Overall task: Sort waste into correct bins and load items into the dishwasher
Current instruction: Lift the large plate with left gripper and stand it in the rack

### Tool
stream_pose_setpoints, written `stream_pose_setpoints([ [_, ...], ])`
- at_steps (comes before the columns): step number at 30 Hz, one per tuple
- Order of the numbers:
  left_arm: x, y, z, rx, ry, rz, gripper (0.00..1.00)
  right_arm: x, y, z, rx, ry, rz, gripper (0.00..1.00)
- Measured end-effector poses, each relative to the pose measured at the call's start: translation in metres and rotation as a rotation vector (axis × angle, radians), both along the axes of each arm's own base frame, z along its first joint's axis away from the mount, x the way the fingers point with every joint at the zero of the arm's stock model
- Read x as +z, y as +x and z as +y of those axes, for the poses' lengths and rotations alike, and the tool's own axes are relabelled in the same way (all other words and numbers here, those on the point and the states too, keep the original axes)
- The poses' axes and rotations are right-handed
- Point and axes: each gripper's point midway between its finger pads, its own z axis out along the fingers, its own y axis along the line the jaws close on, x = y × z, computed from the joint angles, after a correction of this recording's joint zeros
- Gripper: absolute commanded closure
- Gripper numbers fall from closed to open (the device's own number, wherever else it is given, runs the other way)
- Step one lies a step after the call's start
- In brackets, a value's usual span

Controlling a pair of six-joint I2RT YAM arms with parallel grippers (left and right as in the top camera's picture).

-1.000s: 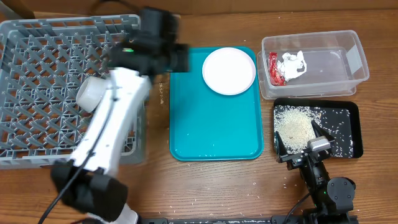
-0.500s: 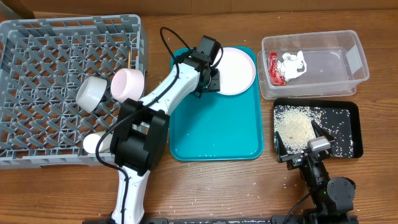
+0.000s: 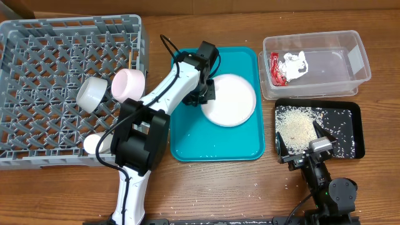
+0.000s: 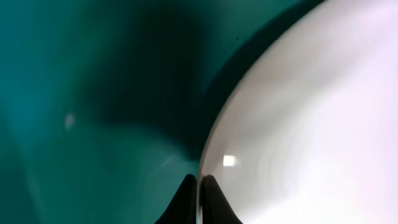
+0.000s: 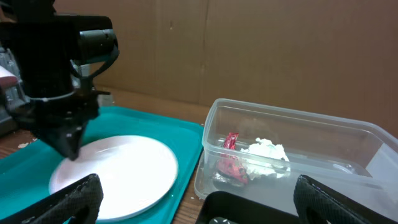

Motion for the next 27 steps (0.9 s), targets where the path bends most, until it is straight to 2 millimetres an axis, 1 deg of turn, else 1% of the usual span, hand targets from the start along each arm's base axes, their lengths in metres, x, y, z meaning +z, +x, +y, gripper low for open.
stream_pose_setpoints([
  [2,0.005,-0.006,0.015,0.001,0.044,0.038,0.96,0.0,0.0,0.0,0.0,0.0,0.0,0.0],
  [4,0.015,-0.004,0.03,0.005,0.08,0.048,0.96,0.0,0.0,0.0,0.0,0.0,0.0,0.0],
  [5,0.025,0.0,0.038,0.011,0.099,0.038,0.96,0.0,0.0,0.0,0.0,0.0,0.0,0.0],
  [7,0.051,0.011,0.054,0.024,0.138,-0.013,0.96,0.0,0.0,0.0,0.0,0.0,-0.001,0.0],
  [8,0.068,0.016,0.063,0.035,0.161,-0.05,0.96,0.0,0.0,0.0,0.0,0.0,0.0,0.0],
  [10,0.115,0.025,0.086,0.053,0.224,-0.159,0.96,0.0,0.0,0.0,0.0,0.0,0.0,0.0],
  [12,0.167,0.027,0.11,0.076,0.301,-0.286,0.96,0.0,0.0,0.0,0.0,0.0,0.0,0.0],
  [13,0.195,0.024,0.121,0.086,0.342,-0.351,0.96,0.0,0.0,0.0,0.0,0.0,0.0,0.0],
  [14,0.22,0.018,0.132,0.096,0.382,-0.406,0.96,0.0,0.0,0.0,0.0,0.0,0.0,0.0],
  [16,0.267,-0.002,0.156,0.123,0.47,-0.494,0.96,0.0,0.0,0.0,0.0,0.0,0.0,0.0],
  [18,0.303,-0.025,0.182,0.15,0.574,-0.545,0.96,0.0,0.0,0.0,0.0,0.0,0.0,0.0],
  [20,0.327,-0.046,0.209,0.183,0.688,-0.563,0.96,0.0,0.0,0.0,0.0,0.0,0.0,0.0],
  [22,0.342,-0.06,0.239,0.229,0.804,-0.554,0.96,0.0,0.0,0.0,0.0,0.0,0.0,0.01],
  [23,0.348,-0.066,0.257,0.265,0.872,-0.538,0.96,0.0,0.0,0.0,0.0,-0.001,0.0,0.0],
  [25,0.352,-0.07,0.281,0.317,0.946,-0.514,0.96,0.0,0.0,0.0,0.0,0.0,0.0,0.0],
  [27,0.351,-0.073,0.307,0.384,1.01,-0.481,0.96,0.0,0.0,0.0,0.0,0.0,0.0,0.01],
])
